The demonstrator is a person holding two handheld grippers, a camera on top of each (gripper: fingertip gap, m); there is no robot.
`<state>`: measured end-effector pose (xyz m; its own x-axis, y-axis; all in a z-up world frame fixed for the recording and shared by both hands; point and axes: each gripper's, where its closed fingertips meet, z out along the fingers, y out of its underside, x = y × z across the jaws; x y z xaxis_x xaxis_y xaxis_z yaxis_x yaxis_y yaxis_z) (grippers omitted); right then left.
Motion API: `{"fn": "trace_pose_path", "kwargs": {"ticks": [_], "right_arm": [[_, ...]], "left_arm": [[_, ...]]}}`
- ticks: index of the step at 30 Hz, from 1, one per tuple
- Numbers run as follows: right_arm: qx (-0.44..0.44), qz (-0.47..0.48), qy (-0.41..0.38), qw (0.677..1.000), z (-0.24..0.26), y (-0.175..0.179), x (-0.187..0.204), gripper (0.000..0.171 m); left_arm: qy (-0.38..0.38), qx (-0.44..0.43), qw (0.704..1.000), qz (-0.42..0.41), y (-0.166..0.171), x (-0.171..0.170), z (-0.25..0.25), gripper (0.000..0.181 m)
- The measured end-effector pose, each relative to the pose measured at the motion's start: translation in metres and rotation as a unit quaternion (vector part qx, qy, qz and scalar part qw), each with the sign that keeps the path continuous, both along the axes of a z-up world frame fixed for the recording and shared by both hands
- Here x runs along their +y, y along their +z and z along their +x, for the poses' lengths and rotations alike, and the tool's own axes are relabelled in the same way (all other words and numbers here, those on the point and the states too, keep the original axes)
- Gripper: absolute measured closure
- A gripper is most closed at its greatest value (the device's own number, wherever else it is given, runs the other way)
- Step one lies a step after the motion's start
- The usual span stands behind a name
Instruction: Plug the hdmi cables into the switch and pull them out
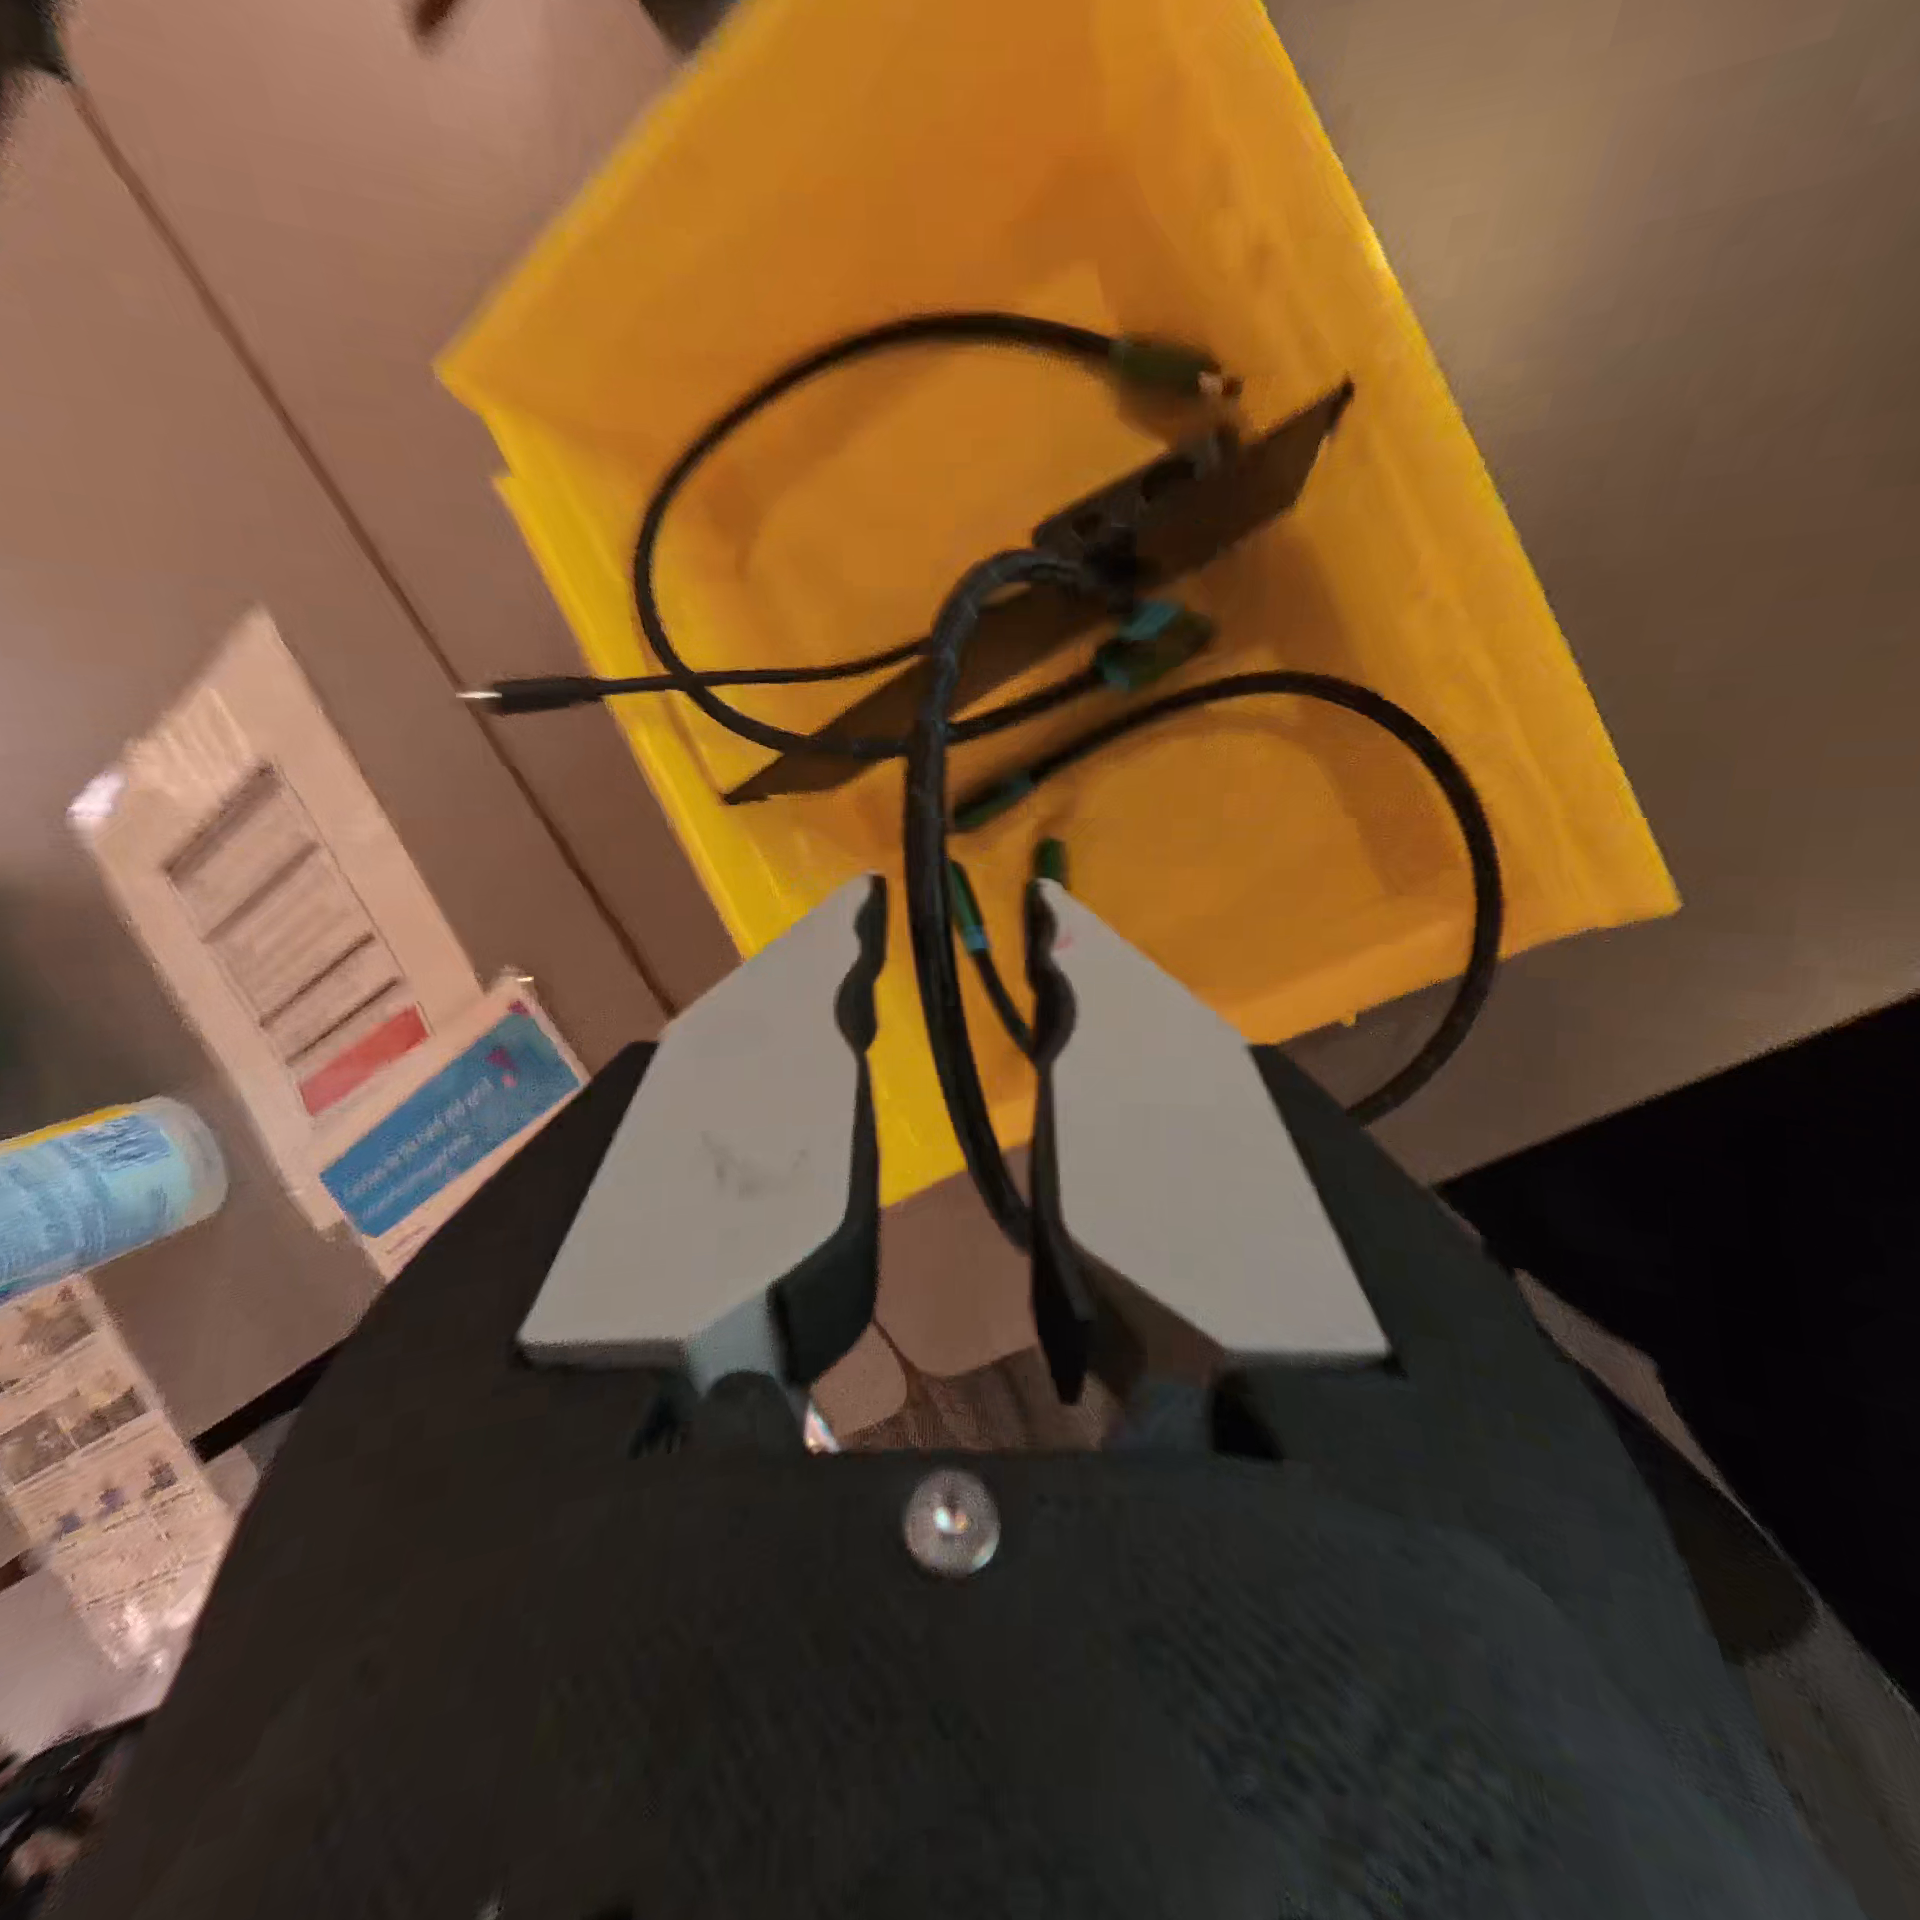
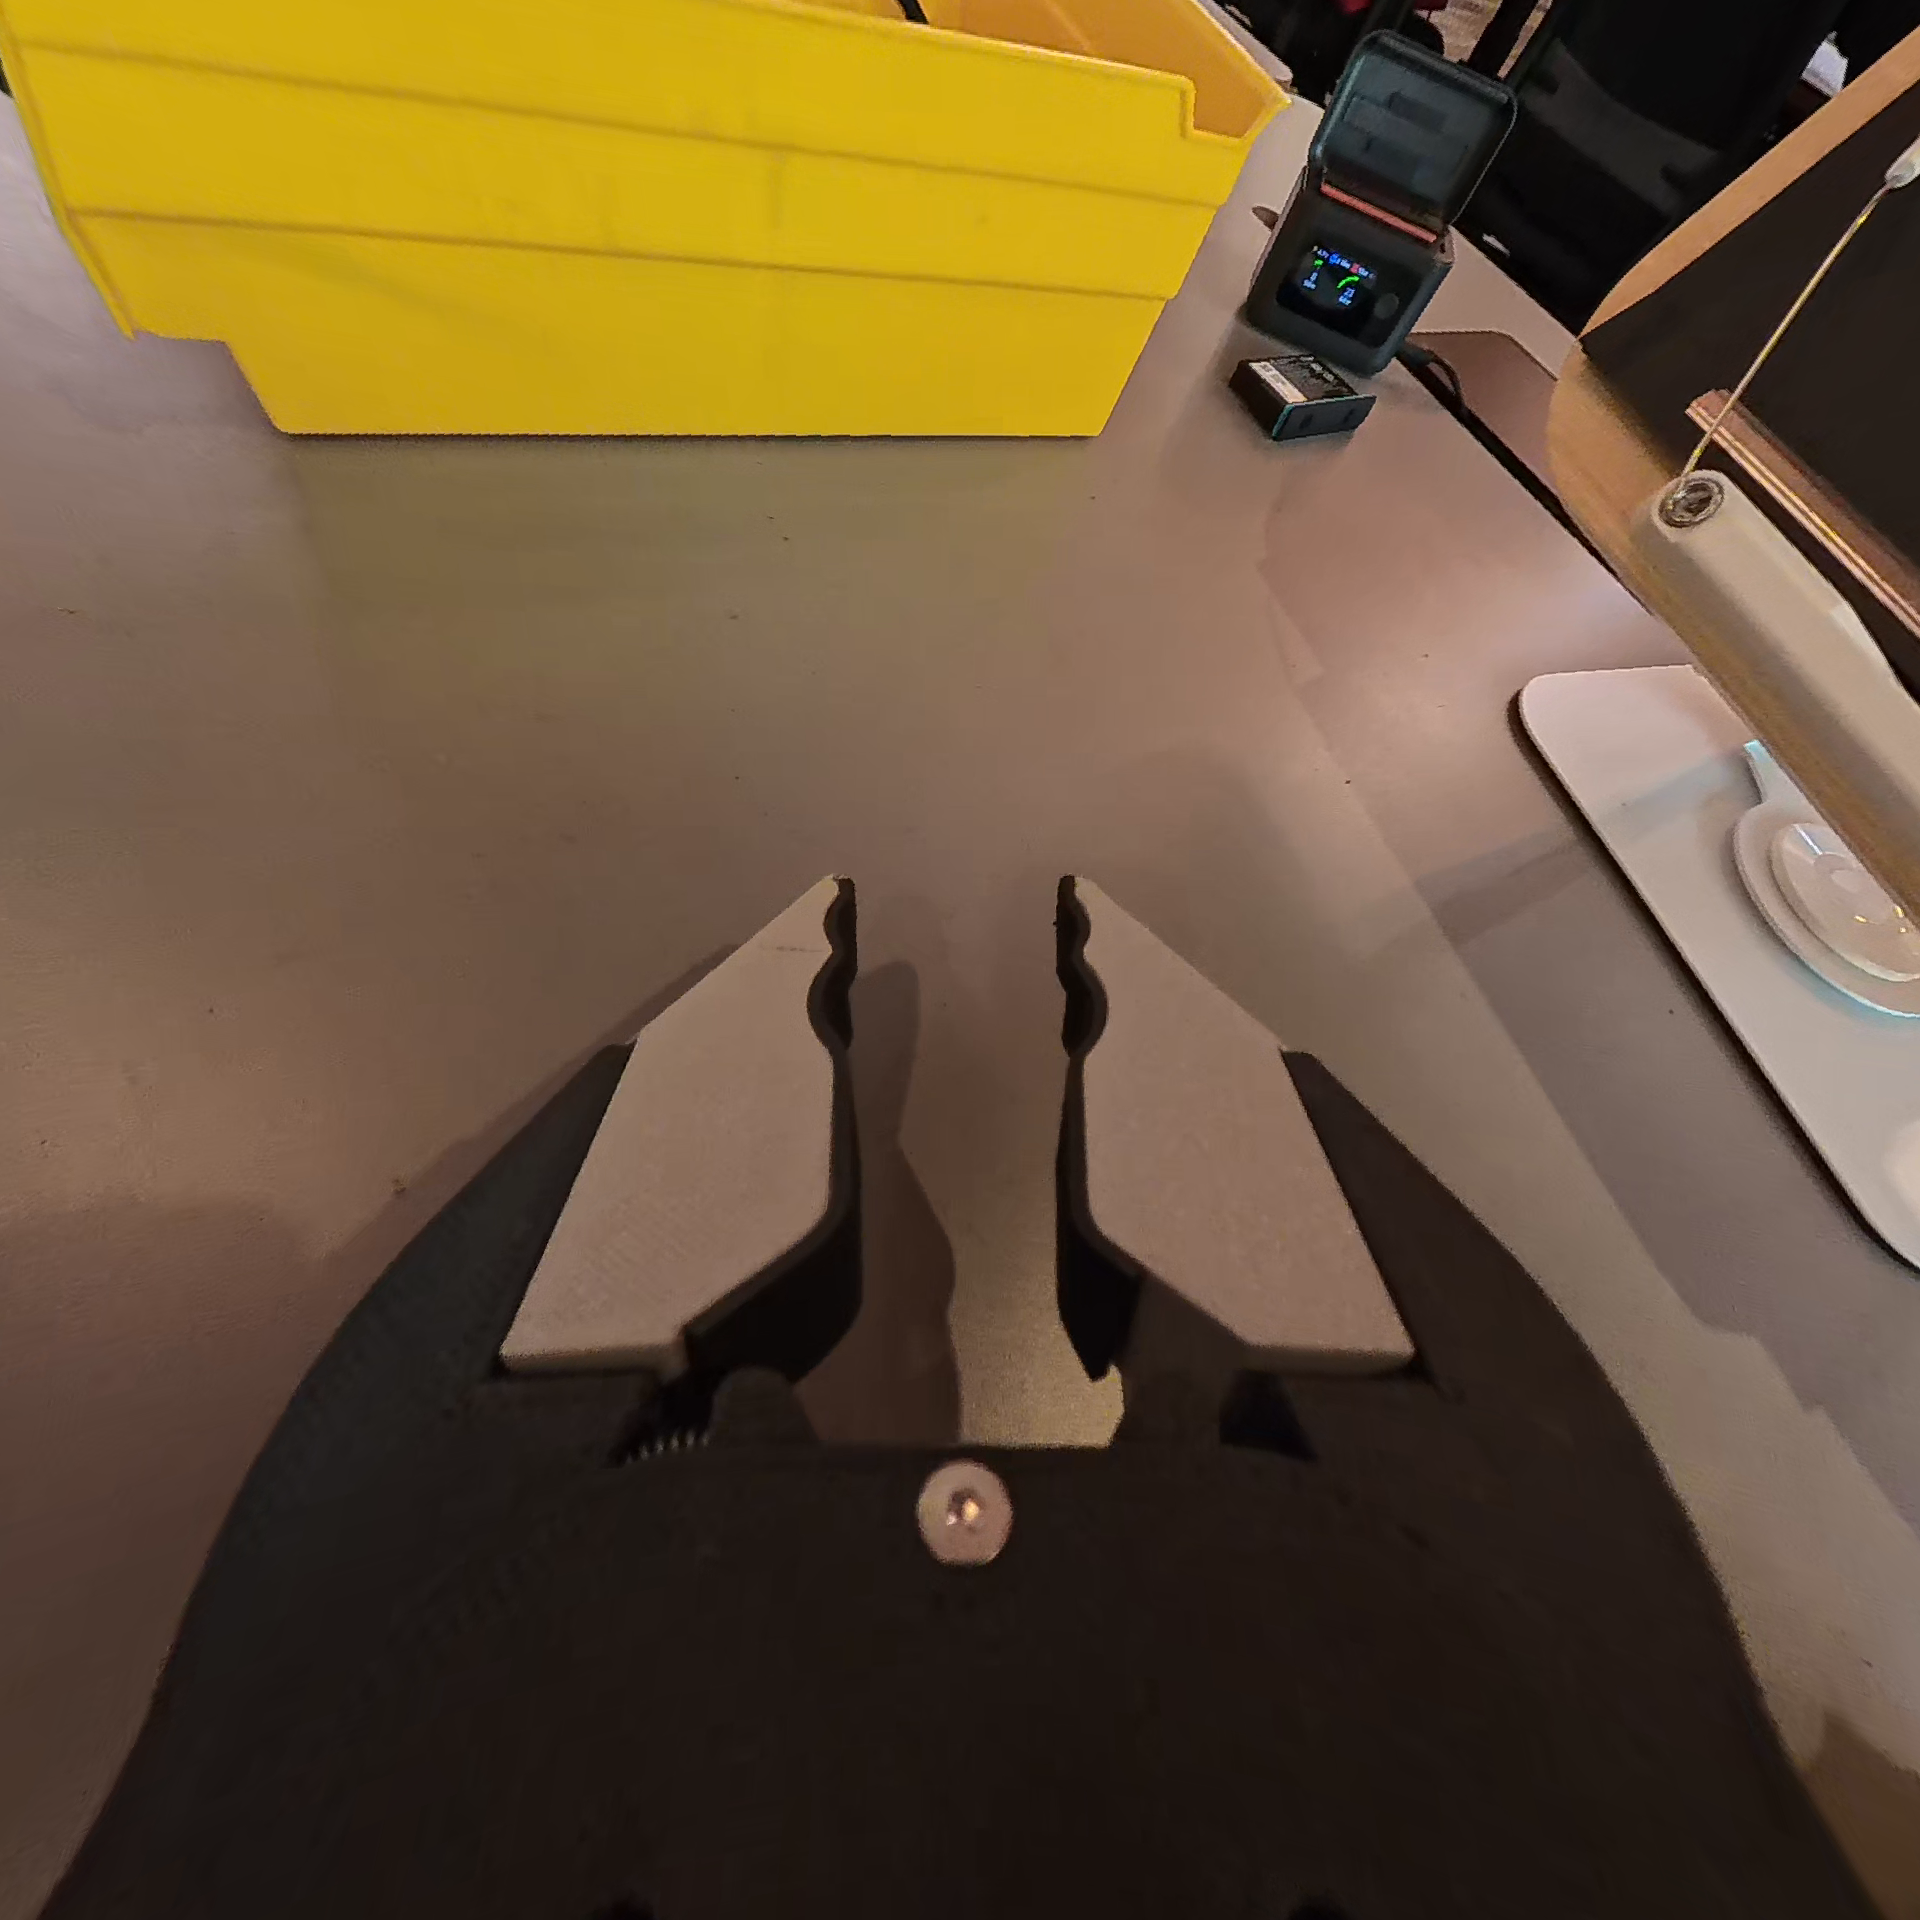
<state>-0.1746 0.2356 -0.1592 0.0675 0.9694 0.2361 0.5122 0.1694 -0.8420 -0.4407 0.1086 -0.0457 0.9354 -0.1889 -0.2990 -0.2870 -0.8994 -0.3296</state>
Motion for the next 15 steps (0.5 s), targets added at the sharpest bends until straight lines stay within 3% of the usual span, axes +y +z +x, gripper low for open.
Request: {"fn": "trace_pose_path", "kwargs": {"ticks": [1, 5, 9, 10, 11, 15], "right_arm": [[-0.001, 0.0, 0.0, 1.0, 0.0, 0.0, 0.0, 0.135], [-0.006, 0.005, 0.005, 1.0, -0.001, -0.002, -0.002, 0.135], [-0.014, 0.007, 0.005, 1.0, -0.001, -0.007, -0.002, 0.135], [-0.017, 0.004, 0.005, 1.0, 0.0, -0.008, -0.002, 0.135], [-0.019, 0.001, 0.004, 1.0, 0.0, -0.01, -0.001, 0.135], [-0.017, -0.006, 0.006, 1.0, 0.0, -0.009, -0.002, 0.135]], "left_arm": [[-0.001, -0.022, 1.0, -0.012, -0.008, 0.0, 0.001, 0.154], [-0.006, -0.038, 0.999, 0.026, -0.006, 0.031, -0.012, 0.133], [-0.022, -0.117, 0.992, 0.035, 0.001, 0.073, -0.008, 0.132], [-0.036, -0.149, 0.988, 0.033, 0.003, 0.082, -0.001, 0.141], [-0.053, -0.189, 0.98, 0.017, 0.001, 0.086, 0.008, 0.158], [-0.114, -0.354, 0.917, -0.142, -0.023, 0.067, 0.055, 0.162]]}}
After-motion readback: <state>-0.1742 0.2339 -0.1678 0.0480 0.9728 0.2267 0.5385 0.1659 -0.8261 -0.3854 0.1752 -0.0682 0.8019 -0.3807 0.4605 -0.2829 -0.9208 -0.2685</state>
